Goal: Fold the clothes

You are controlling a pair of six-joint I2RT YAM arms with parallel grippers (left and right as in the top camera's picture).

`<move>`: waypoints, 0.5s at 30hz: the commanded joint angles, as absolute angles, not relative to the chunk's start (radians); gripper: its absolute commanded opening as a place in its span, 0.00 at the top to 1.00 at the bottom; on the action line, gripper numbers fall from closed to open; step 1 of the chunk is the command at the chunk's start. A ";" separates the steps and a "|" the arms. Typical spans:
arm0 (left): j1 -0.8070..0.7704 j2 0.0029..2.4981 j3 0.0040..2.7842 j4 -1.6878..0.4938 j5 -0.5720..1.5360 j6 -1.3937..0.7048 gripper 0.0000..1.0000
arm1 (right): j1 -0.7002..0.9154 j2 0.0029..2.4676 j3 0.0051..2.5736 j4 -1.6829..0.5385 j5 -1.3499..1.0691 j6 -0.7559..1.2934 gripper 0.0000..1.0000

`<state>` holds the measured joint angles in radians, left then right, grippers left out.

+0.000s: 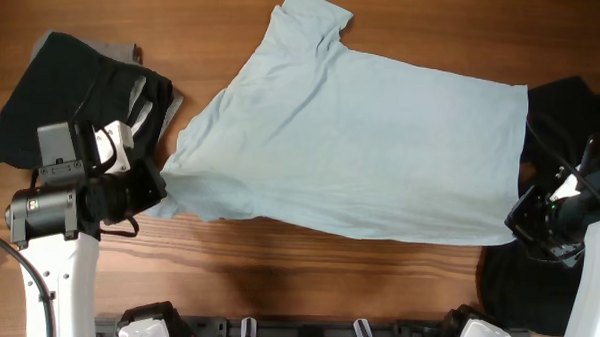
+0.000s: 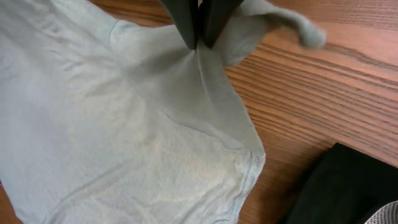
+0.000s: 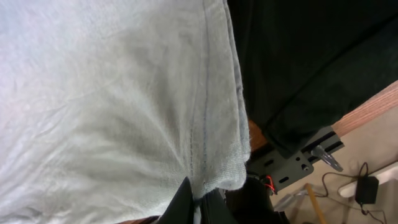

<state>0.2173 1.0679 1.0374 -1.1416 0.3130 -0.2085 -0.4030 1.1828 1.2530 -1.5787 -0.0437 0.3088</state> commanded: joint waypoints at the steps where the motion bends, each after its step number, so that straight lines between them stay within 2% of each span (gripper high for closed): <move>1: 0.203 1.067 1.052 -1.063 0.373 -0.217 0.96 | -0.407 1.184 1.249 -1.543 -0.014 0.321 0.93; 6: 0.072 1.104 1.052 -0.777 0.415 -0.218 0.96 | -0.407 1.203 1.249 -1.428 -0.010 0.350 0.89; 15: -0.068 1.325 1.052 -0.671 0.328 -0.218 0.96 | -0.407 1.355 1.249 -1.368 0.099 0.396 0.86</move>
